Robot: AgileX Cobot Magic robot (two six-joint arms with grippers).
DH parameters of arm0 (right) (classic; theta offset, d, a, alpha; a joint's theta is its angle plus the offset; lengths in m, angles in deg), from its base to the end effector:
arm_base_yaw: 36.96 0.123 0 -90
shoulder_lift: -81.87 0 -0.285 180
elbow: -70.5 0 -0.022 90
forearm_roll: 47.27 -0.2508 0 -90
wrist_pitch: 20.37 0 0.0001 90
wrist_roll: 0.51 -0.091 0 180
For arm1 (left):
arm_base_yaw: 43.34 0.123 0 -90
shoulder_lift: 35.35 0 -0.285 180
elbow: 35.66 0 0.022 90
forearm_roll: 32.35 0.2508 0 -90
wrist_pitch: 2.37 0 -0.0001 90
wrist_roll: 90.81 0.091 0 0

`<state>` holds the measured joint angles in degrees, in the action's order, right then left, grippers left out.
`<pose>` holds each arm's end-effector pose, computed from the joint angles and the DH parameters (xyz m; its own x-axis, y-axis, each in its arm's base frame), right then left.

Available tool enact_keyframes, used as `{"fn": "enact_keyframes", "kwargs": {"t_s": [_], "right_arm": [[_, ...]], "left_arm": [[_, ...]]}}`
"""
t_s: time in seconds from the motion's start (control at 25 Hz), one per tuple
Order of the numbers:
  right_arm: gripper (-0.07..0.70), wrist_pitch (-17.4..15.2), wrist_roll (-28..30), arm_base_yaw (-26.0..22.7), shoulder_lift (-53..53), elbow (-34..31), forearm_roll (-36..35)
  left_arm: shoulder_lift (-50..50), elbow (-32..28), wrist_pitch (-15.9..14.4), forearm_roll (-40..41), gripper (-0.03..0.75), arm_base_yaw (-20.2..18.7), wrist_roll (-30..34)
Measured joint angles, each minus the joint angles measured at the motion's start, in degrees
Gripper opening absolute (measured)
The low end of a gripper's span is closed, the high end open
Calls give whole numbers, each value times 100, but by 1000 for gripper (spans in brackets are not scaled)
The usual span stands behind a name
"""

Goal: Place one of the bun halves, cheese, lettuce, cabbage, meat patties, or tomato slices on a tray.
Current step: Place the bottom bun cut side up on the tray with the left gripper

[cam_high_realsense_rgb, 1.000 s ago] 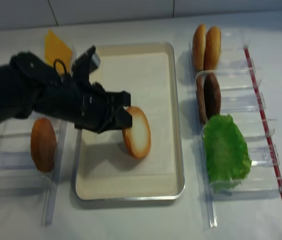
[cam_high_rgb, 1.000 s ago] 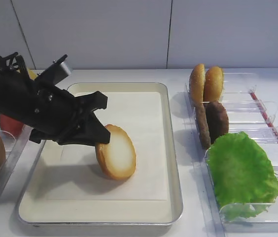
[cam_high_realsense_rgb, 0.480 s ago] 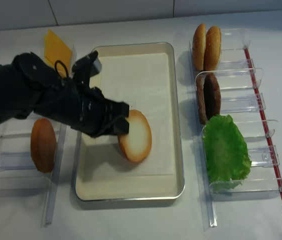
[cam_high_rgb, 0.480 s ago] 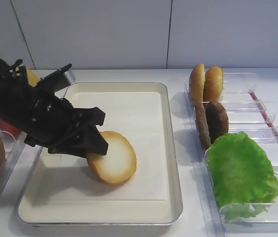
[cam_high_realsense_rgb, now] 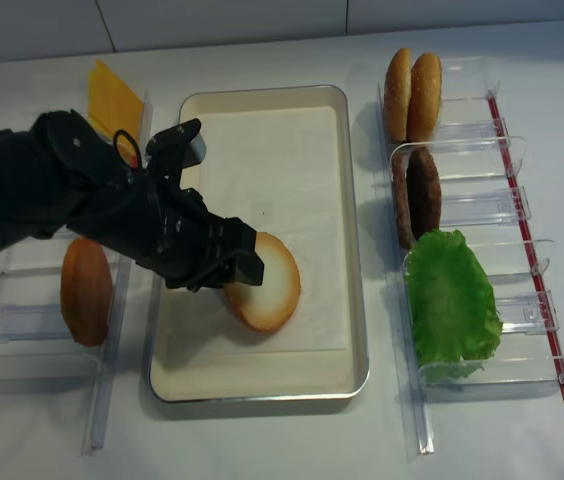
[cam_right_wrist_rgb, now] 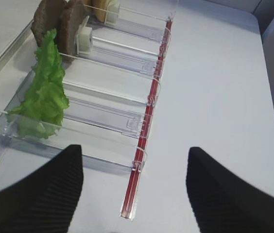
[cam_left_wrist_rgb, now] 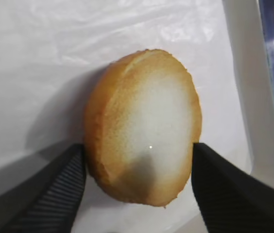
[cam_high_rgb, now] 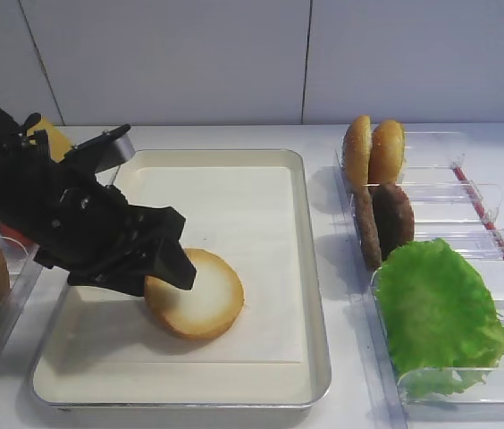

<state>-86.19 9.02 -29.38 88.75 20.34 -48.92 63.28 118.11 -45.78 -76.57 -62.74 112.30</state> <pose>-0.0084 0.0013 0.2626 -0.5076 -0.2228 -0.8323 -0.2347 0.9652 -0.1152 0.2587 -0.1374 0.2049 -0.9563 0.1409 -0.2563 0.2581 0.8188 -0.5128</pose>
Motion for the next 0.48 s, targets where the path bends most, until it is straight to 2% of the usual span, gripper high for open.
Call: {"fn": "enact_keyframes", "kwargs": {"t_s": [0.48], "right_arm": [[496,0,0,0,0,0,0]], "left_arm": [[0,33,-71,784,473,0,-395]]}}
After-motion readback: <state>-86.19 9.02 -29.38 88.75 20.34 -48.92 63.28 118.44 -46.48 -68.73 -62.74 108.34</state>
